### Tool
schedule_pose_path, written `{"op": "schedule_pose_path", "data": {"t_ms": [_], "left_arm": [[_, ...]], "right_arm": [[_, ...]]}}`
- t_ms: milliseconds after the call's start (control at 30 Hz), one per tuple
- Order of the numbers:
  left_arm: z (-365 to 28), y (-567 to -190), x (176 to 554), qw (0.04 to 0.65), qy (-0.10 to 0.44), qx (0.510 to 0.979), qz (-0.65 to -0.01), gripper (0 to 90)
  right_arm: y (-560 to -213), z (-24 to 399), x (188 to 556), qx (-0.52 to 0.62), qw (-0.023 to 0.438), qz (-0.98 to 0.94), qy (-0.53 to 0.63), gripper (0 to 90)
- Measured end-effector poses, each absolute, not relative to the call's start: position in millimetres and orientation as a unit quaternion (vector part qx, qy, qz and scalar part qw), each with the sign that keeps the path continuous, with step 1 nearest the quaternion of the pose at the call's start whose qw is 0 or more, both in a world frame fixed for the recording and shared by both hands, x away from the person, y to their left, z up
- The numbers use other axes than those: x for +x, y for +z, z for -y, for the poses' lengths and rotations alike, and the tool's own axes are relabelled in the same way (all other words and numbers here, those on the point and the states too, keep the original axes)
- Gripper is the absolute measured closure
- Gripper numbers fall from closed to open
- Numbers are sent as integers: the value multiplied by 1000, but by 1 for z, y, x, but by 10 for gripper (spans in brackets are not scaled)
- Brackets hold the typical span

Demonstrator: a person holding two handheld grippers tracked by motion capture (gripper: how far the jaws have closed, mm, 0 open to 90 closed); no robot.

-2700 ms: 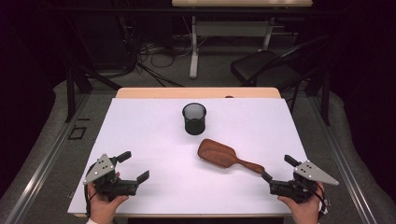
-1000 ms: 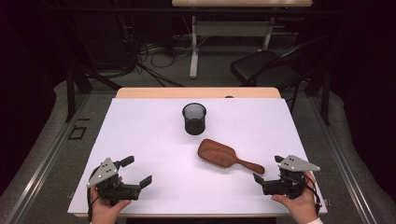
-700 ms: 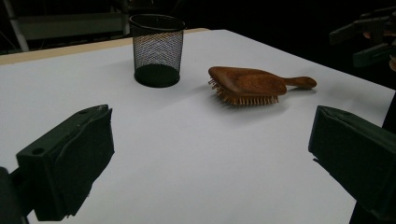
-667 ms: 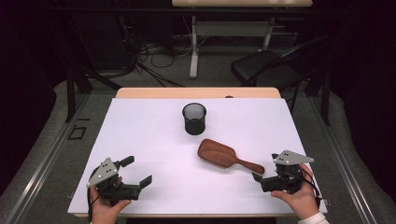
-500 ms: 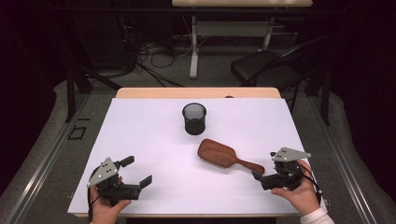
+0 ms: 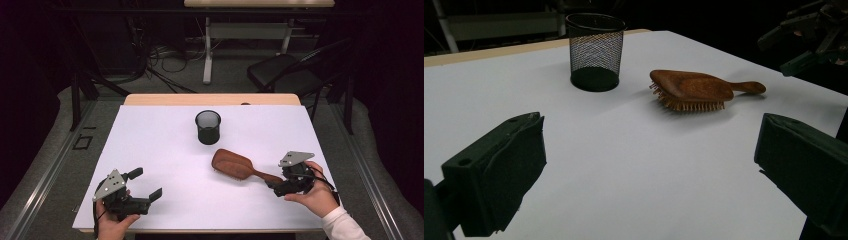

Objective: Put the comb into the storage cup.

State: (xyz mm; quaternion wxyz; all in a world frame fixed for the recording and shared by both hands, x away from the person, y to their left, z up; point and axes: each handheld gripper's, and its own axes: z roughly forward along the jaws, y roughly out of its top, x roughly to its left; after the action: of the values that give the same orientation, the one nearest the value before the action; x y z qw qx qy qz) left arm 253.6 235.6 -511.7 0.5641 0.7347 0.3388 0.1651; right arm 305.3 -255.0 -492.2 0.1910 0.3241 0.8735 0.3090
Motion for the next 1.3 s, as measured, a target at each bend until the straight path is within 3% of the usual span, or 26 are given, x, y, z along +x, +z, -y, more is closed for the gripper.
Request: {"op": "schedule_pose_path", "data": {"t_ms": [500, 1300], "left_arm": [[-237, -511, 254, 565, 166, 734, -336, 2], [-236, -511, 254, 563, 166, 737, -336, 2]], "right_arm": [[-488, 231, 315, 284, 151, -910, 260, 145], [-490, 216, 332, 246, 142, -940, 190, 178]]}}
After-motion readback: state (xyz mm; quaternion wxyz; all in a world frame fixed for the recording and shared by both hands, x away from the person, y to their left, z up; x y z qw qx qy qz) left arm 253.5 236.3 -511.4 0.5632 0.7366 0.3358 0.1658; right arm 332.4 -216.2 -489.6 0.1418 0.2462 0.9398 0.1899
